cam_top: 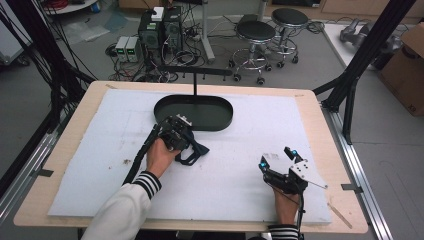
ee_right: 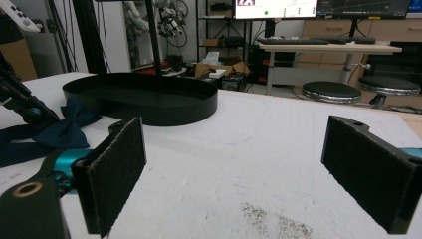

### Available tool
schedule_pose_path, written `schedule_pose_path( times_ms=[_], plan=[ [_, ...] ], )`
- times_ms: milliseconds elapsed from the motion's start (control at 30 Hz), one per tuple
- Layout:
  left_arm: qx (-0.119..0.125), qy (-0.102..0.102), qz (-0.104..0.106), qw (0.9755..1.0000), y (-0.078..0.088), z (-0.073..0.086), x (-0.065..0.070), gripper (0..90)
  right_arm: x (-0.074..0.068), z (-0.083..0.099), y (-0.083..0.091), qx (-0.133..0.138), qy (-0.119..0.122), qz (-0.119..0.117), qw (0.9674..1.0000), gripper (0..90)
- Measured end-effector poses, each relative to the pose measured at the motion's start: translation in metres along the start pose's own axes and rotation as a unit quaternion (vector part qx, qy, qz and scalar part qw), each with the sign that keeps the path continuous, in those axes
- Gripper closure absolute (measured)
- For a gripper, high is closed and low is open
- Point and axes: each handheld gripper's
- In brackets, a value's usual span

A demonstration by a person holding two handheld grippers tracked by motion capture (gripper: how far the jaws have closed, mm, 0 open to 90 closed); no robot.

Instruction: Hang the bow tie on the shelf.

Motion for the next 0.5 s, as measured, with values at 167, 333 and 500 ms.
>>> schedule_pose_path(
  times_ms=[167,333,500],
  plan=[
    [-0.003,-0.004,0.000,1.0000,-0.0008,0.0005,0.0012,83.1,0.0000,0.0000,0.0000,0.000,0.000,0.000,1.0000,9.5],
    [-0.015,-0.009,0.001,0.9999,-0.0045,0.0019,0.0038,75.8,-0.0002,0.0000,0.0000,0.000,-0.001,0.000,1.0000,9.5],
    [-0.017,-0.004,0.000,0.9999,-0.0051,0.0019,0.0030,70.9,-0.0001,0.0001,-0.0001,0.001,-0.001,0.001,1.0000,9.5]
  ],
)
Point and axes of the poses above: each handheld gripper's, and its own axes: y roughly backward along the jaws, z roughly out of its underside, x roughly to its right, and after that the axes turned 11 degrees about x, right-handed
